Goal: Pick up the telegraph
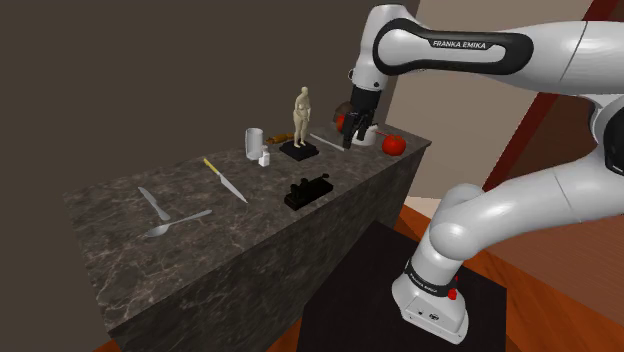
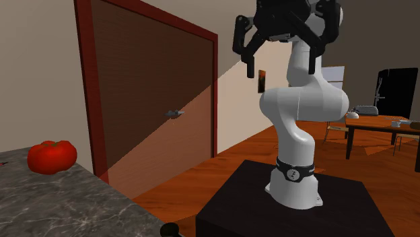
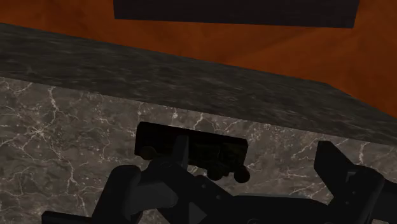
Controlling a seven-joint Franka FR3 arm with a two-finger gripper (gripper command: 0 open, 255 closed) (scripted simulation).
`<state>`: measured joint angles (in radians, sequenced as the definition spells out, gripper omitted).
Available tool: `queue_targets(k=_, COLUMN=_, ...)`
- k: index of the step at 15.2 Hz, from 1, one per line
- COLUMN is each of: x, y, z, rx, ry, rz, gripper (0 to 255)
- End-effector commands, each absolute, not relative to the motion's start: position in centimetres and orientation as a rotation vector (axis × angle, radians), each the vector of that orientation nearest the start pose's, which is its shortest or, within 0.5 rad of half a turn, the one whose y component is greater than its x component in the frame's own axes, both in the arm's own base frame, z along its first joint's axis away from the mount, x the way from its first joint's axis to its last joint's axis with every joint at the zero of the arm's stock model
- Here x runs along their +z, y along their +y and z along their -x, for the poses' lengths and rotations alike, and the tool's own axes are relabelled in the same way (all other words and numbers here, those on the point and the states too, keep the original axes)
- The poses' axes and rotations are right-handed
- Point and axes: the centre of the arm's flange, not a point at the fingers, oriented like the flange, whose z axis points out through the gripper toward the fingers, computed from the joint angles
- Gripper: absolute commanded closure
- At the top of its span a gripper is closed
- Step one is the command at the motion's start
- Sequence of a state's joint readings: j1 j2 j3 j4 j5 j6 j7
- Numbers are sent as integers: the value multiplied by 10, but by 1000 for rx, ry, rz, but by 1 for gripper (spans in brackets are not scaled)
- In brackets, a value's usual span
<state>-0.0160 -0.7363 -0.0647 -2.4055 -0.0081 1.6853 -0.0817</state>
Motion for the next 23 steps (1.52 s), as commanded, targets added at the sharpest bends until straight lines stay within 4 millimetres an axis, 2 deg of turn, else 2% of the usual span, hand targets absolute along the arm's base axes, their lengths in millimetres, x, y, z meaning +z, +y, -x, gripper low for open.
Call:
queue_targets(k=1, x=561, y=-32, z=-328, rx=-27, ry=-28, rz=3107, gripper=0)
queue_targets(k=9, x=486, y=-44, z=-411, rx=70, ry=-375, rz=3087, gripper=0)
queue_targets(k=18, x=396, y=-37, z=-500, rx=178, ry=-759, rz=3015, gripper=0)
queue_targets(k=23, x=370, y=-36, z=-504, rx=184, ry=-779, rz=3010, gripper=0)
